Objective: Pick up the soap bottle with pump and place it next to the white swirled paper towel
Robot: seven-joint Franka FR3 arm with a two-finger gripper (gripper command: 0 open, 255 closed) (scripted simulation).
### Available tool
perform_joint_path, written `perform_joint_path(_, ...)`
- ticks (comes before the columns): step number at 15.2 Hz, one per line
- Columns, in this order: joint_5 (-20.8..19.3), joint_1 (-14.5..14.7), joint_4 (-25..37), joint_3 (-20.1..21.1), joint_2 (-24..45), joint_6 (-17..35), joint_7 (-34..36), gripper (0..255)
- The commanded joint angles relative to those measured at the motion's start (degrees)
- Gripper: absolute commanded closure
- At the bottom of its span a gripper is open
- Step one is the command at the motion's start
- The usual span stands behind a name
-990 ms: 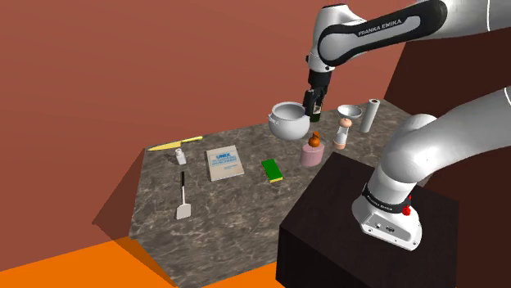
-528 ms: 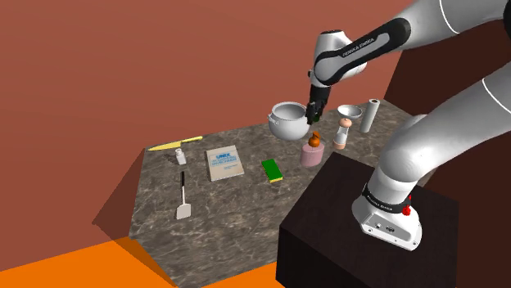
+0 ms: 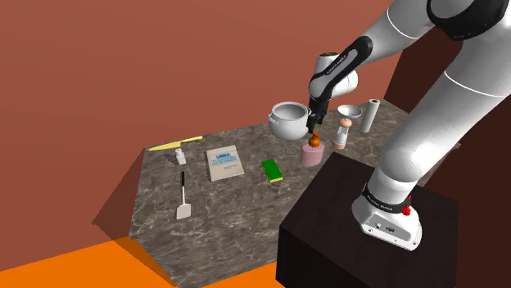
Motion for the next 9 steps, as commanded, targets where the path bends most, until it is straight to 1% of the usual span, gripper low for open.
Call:
perform_joint_path(1,1.3,0.2,0.2,-0.9,3.1,2.9,-1.7,0)
perform_joint_path(7,5.5,1.1,-0.3,-1.3,8.9,8.8,-4.8,0)
perform_joint_path(9,6.1,1.2,-0.3,-1.2,9.4,9.3,-5.1,0)
